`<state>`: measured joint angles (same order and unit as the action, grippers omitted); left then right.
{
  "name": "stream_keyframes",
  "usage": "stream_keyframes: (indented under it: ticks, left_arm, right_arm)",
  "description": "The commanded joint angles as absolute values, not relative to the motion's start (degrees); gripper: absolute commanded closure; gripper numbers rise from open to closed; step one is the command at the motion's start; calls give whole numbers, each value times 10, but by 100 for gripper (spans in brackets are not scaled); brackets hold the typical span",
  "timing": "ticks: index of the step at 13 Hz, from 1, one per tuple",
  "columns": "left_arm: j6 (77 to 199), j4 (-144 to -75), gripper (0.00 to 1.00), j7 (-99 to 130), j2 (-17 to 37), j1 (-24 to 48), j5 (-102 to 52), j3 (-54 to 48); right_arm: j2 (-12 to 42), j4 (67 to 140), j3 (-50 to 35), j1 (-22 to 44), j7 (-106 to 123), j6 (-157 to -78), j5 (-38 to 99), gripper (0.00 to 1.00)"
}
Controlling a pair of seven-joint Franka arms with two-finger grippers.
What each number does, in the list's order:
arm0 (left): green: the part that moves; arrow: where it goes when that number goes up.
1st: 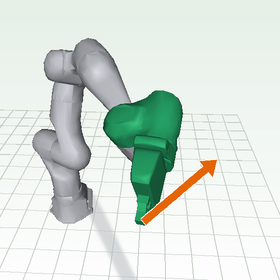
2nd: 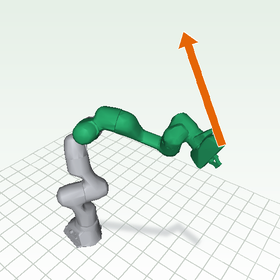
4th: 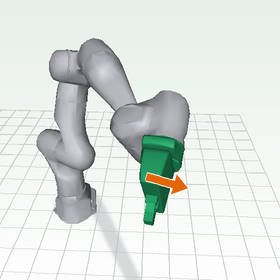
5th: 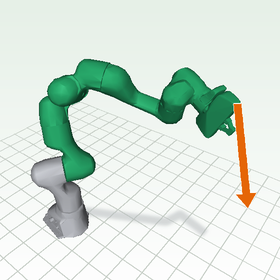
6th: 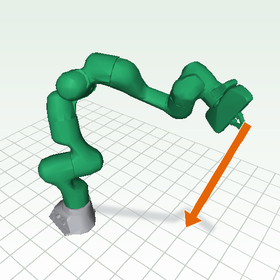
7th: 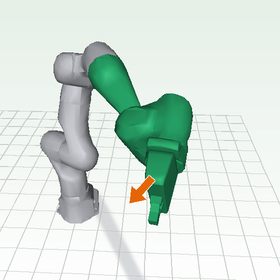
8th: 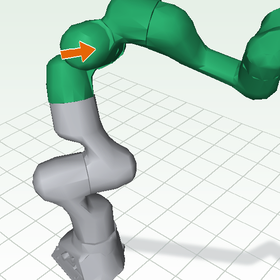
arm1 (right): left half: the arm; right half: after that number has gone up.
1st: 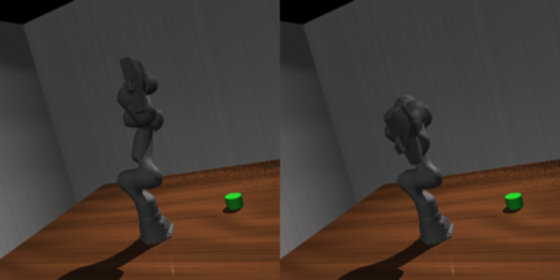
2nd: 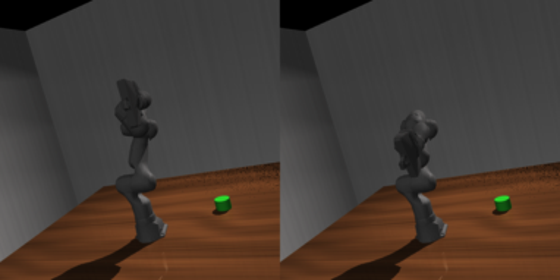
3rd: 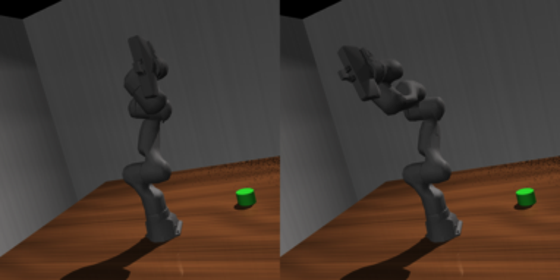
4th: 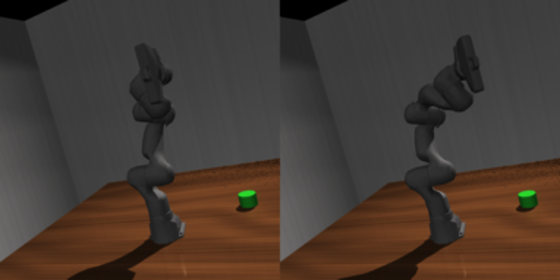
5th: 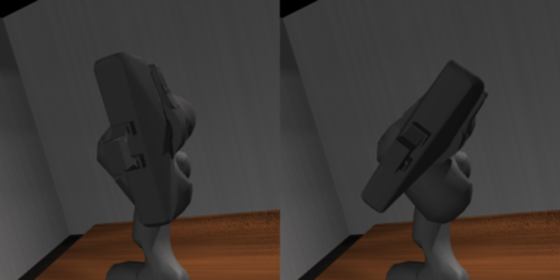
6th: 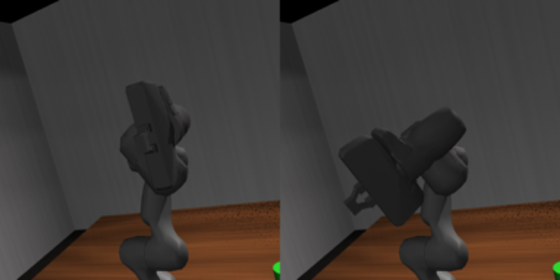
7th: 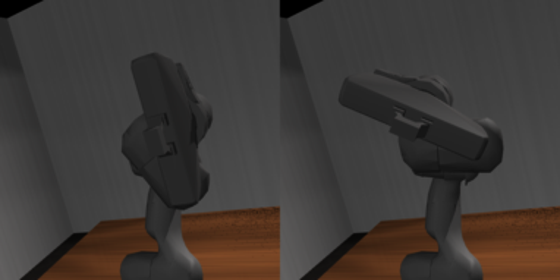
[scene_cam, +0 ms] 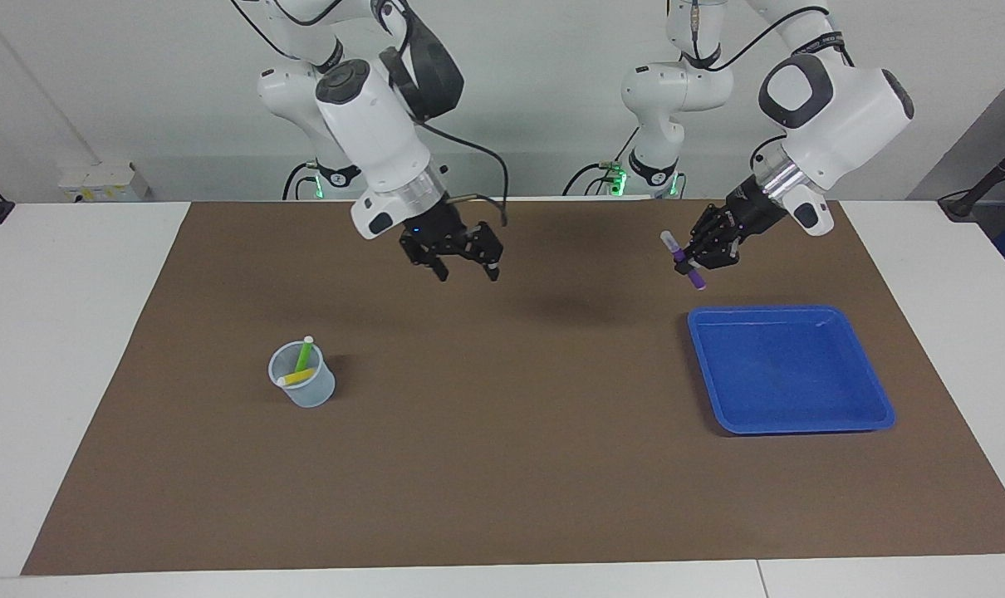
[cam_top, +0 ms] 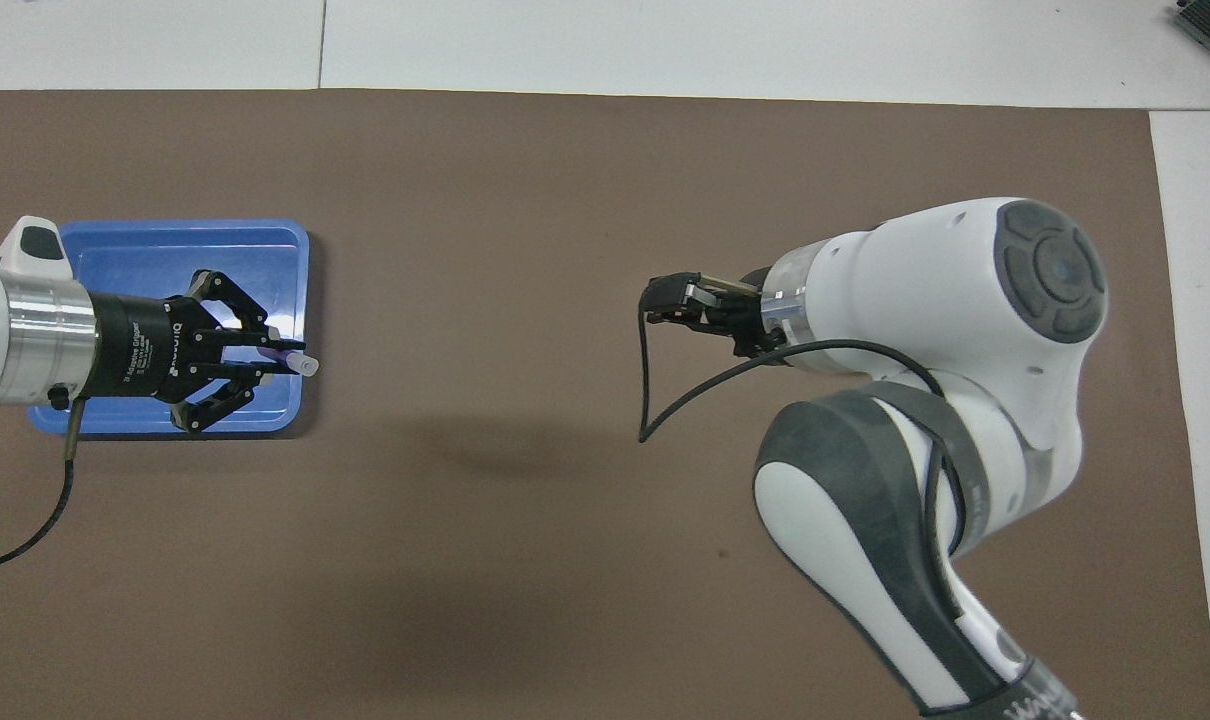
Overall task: Right arm passes pens to left for tray arrangement
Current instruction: 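Open the right gripper and withdraw it while the left gripper holds the pen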
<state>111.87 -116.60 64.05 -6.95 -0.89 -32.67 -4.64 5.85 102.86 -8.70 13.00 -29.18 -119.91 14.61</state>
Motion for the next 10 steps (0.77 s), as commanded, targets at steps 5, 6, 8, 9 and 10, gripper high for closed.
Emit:
stream_keyframes:
  ticks: [5, 6, 8, 9, 10]
  left_arm:
    - [1115, -1165, 100, 642, -73, -17, -267, -52]
    - [1116, -1169, 100, 639, -76, -19, -267, -52]
    - [1113, -1166, 100, 636, -75, -22, -267, -51]
    - [1115, -1170, 100, 636, -76, -22, -266, -50]
    - [1115, -1171, 100, 638, -76, -23, -261, -50]
  right_arm:
    - [49, 1113, -95, 66, -30, -1189, -125, 0]
    - [51, 1123, -95, 51, 25, -1201, -148, 0]
    - [49, 1145, -96, 39, 99, -1207, -184, 0]
    - [47, 1161, -96, 38, 107, -1211, -203, 0]
    - [46, 1176, -96, 39, 106, -1214, -234, 0]
